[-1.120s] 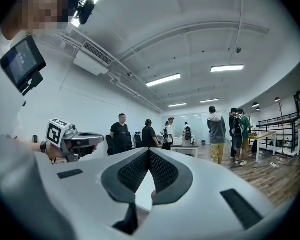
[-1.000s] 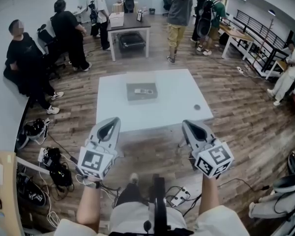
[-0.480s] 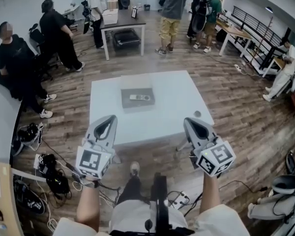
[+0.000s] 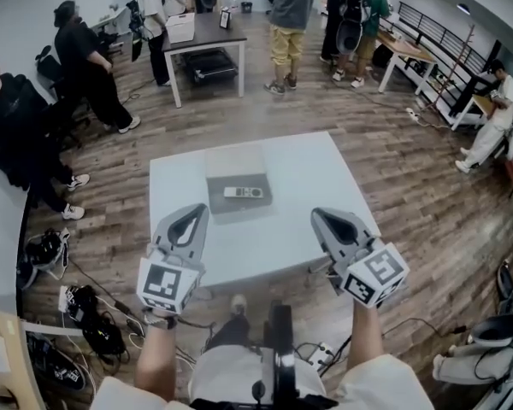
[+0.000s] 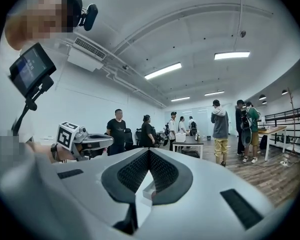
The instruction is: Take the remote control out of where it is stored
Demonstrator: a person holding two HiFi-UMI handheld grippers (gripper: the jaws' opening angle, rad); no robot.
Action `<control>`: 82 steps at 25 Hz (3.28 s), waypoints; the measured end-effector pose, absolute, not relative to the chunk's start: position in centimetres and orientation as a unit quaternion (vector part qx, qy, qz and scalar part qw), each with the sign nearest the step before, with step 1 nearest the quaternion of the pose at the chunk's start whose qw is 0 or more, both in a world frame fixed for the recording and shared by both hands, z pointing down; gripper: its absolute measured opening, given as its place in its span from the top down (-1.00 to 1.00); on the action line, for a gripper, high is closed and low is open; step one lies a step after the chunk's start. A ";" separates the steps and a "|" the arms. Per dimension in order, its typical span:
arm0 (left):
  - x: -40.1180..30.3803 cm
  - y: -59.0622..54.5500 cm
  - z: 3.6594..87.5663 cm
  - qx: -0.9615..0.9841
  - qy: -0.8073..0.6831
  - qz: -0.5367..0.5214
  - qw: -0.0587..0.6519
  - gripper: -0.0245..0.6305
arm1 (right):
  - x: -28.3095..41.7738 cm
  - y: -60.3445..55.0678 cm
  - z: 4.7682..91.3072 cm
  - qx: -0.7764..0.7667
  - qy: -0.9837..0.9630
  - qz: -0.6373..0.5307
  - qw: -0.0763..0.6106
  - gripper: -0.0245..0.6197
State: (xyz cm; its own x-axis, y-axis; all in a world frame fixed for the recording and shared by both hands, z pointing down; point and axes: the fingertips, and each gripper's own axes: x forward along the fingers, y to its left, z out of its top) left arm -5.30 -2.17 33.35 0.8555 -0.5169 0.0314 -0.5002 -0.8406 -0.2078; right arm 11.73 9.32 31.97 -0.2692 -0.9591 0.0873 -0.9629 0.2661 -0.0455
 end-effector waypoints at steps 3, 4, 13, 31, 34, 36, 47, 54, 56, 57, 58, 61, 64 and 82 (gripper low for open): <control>-4.4 -5.1 33.7 -0.960 0.258 -0.050 0.093 0.93 | 12.3 6.3 32.1 0.609 -0.792 0.048 0.022 0.93; -4.1 -6.0 33.9 -0.961 0.255 -0.052 0.090 0.93 | 12.5 5.3 32.2 0.610 -0.790 0.049 0.023 0.93; -2.6 -14.2 35.4 -0.965 0.247 -0.065 0.063 0.93 | 13.8 -3.6 33.1 0.614 -0.786 0.063 0.032 0.93; -0.8 -22.0 42.4 -0.966 0.227 -0.123 0.018 0.93 | 14.7 -11.9 39.8 0.608 -0.781 0.102 0.103 0.93; -0.6 -22.1 43.3 -0.963 0.233 -0.134 0.011 0.93 | 14.5 -13.3 40.8 0.598 -0.786 0.100 0.117 0.93; -0.4 -22.2 43.7 -0.961 0.240 -0.138 0.005 0.93 | 14.4 -14.1 41.5 0.585 -0.795 0.104 0.121 0.93; -0.5 -21.6 45.5 -0.942 0.298 -0.155 -0.024 0.93 | 14.7 -17.4 44.3 0.526 -0.828 0.115 0.156 0.93; -1.0 -20.1 46.6 -0.927 0.335 -0.167 -0.038 0.93 | 14.1 -18.5 46.8 0.469 -0.857 0.129 0.171 0.92; -1.1 -20.1 46.8 -0.923 0.345 -0.167 -0.042 0.93 | 14.1 -18.9 48.1 0.457 -0.861 0.129 0.182 0.92; -1.1 -20.2 46.9 -0.921 0.350 -0.166 -0.044 0.93 | 14.1 -19.1 48.8 0.450 -0.863 0.131 0.188 0.92; -1.1 -20.3 47.1 -0.919 0.355 -0.166 -0.046 0.93 | 14.1 -19.4 49.5 0.443 -0.865 0.137 0.193 0.92; -0.8 -20.3 47.5 -0.916 0.361 -0.166 -0.052 0.93 | 14.0 -20.0 51.8 0.418 -0.868 0.161 0.212 0.78; -0.4 -20.4 48.2 -0.914 0.364 -0.169 -0.056 0.93 | 14.0 -20.7 53.7 0.407 -0.866 0.154 0.247 0.77; -1.9 -21.3 52.4 -0.909 0.361 -0.186 -0.094 0.93 | 11.1 -22.4 67.6 0.308 -0.832 0.146 0.438 0.49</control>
State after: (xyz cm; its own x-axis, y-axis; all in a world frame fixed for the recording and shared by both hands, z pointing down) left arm -1.89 -21.29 52.44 0.6697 -0.6217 0.4063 -0.6917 -0.7213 0.0365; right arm 11.06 -22.42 67.59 -0.4268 -0.3854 0.8181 -0.6403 0.7676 0.0275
